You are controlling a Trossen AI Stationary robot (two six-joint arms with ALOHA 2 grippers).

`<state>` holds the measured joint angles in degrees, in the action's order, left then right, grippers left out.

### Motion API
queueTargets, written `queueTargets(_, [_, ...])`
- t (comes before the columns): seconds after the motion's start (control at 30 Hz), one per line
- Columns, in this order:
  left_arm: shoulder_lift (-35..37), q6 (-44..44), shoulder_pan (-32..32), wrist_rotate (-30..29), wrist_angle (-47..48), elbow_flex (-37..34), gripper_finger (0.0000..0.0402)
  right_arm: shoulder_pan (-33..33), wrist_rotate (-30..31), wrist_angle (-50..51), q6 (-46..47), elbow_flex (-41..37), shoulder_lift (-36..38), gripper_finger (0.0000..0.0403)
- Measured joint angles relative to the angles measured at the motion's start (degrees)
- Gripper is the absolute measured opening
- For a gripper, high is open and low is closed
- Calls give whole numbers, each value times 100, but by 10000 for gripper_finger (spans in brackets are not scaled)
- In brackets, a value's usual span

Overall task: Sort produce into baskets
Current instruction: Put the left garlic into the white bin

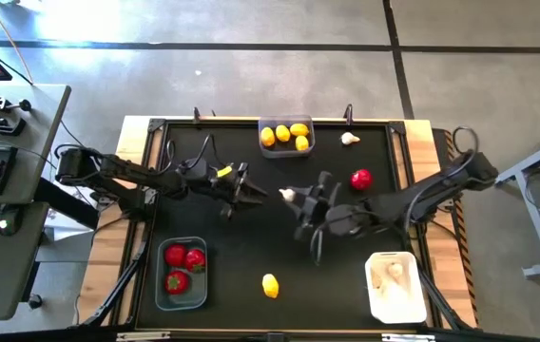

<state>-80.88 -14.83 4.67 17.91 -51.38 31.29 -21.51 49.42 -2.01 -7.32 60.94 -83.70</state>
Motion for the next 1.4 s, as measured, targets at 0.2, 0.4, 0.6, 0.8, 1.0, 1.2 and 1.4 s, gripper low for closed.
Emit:
queueTargets(0.2, [0,0,-71,2,-15,0,136,-442,16,1740,2158,-183,472,122])
queueTargets(0.4, [0,70,-192,7,-7,0,136,-1281,-153,3607,4996,-193,460,122])
queueTargets(0.6, [0,312,-283,12,41,-2,136,-2317,-1217,4761,7728,-198,457,122])
queueTargets(0.8, [0,524,-326,11,53,-2,136,-3304,-2137,5409,10097,-198,456,122])
queueTargets(1.0, [0,602,-336,11,112,-2,136,-3900,-3384,6280,12398,-198,454,122])
queueTargets(1.2, [0,605,-413,7,171,-2,136,-4182,-4418,6834,13420,-198,452,122])
queueTargets(1.4, [0,698,-573,7,258,-2,136,-4205,-5237,6764,13605,-356,452,122])
